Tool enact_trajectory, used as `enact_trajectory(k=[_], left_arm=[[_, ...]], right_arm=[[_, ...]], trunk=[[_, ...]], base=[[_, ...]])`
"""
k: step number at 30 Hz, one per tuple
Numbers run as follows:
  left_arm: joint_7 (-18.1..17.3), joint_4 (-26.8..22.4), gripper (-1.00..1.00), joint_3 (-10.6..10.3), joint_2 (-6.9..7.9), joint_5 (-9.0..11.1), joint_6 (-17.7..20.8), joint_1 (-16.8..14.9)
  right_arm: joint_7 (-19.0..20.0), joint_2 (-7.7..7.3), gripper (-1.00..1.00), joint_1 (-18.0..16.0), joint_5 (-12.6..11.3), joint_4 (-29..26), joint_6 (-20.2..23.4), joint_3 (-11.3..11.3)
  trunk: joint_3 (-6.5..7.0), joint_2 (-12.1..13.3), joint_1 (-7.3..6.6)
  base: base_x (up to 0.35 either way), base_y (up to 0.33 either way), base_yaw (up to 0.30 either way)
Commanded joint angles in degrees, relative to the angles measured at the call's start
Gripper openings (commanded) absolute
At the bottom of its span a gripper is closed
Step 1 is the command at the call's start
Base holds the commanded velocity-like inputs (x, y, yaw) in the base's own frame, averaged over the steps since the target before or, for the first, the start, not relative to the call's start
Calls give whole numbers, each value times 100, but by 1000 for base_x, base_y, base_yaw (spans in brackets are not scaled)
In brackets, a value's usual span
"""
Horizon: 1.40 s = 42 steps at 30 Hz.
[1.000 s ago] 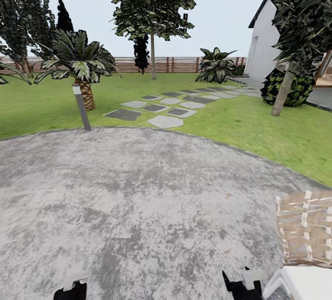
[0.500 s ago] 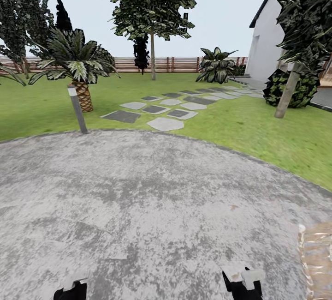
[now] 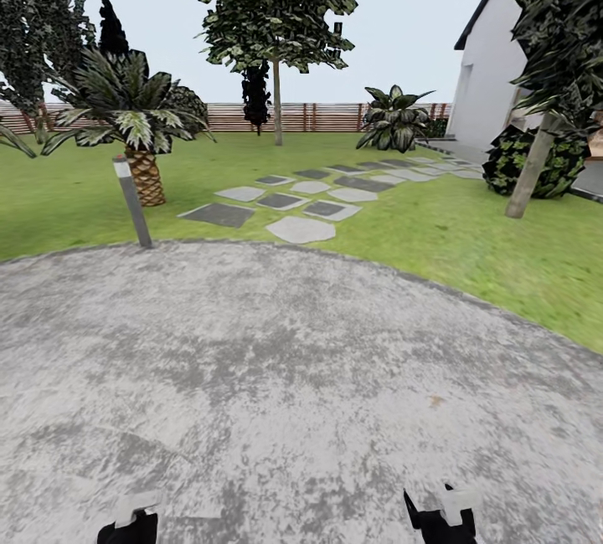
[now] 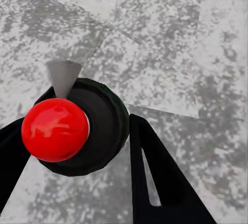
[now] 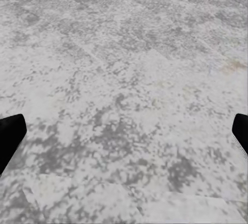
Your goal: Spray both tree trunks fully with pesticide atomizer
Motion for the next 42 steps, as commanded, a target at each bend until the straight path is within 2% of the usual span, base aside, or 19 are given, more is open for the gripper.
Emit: enact_trajectory(k=[1,42], left_arm=[[-1,3,-100,-7,0,52,-17,-3],[-1,3,-100,-7,0,52,-25,-3]], right_arm=[[9,-2,100,-3,6,4,-18,2],[9,-2,100,-3,6,4,-16,2]], trunk=[[-5,-2,2],[-5,-2,2]], base=[[340,0,0],[340,0,0]])
